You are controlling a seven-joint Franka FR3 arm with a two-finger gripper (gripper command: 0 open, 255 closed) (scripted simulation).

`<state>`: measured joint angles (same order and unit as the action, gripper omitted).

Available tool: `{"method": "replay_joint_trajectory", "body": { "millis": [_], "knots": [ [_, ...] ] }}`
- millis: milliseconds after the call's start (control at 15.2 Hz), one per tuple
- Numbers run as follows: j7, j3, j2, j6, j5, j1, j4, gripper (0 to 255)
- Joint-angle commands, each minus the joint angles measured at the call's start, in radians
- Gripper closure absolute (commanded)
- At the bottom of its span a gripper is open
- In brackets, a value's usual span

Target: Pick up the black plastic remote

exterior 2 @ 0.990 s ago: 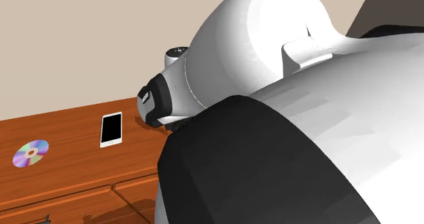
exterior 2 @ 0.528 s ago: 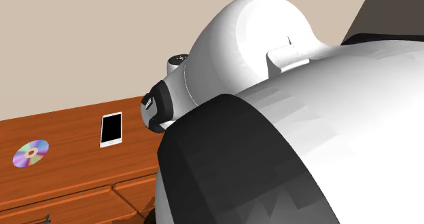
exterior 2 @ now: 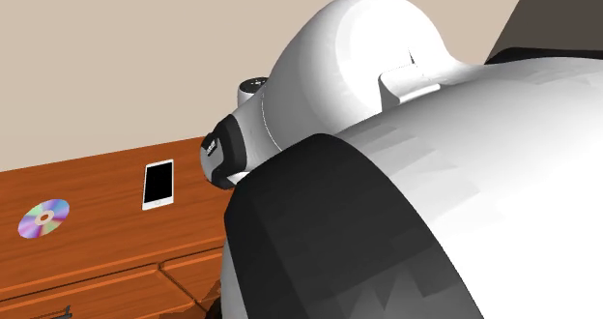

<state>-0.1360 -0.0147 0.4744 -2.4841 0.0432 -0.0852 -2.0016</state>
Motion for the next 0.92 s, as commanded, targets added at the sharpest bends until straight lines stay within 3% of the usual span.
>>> {"method": "replay_joint_trajectory", "body": {
  "millis": [0,858],
  "knots": [
    [-0.002,-0.002,-0.005,0.008,0.000,-0.003,0.001,255],
    [-0.008,0.000,-0.127,0.146,-0.003,-0.003,0.017,255]
  ]
}}
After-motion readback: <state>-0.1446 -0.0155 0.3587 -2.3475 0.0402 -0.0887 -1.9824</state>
